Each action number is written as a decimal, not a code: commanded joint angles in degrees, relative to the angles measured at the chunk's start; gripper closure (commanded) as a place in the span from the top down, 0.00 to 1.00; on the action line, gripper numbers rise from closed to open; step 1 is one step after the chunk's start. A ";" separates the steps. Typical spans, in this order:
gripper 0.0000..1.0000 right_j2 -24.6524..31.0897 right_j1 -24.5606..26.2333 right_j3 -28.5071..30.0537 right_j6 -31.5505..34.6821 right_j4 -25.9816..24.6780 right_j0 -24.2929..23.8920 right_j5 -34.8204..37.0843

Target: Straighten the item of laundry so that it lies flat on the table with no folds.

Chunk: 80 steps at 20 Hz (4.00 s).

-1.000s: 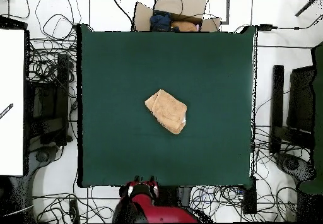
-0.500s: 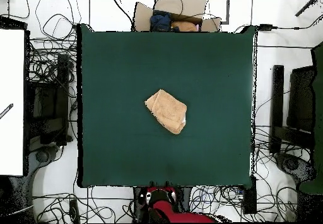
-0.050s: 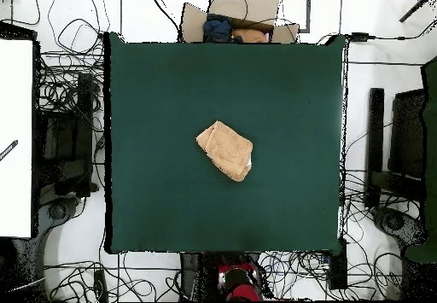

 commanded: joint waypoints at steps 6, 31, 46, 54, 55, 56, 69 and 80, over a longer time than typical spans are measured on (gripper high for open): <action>1.00 10.62 4.67 -5.70 0.29 -13.04 -13.92 5.30; 1.00 0.58 7.96 -7.57 8.06 -19.07 -6.91 -1.32; 1.00 4.73 9.87 -15.83 8.64 -1.02 8.41 6.74; 1.00 4.47 13.05 -21.42 7.71 4.38 13.09 8.04; 1.00 4.45 13.28 -21.88 7.72 4.98 13.63 8.15; 1.00 4.37 13.19 -22.38 7.66 5.63 14.30 8.69; 1.00 7.18 15.20 -32.44 4.72 14.67 18.83 21.58; 1.00 7.43 18.39 -39.47 3.36 17.63 20.29 26.41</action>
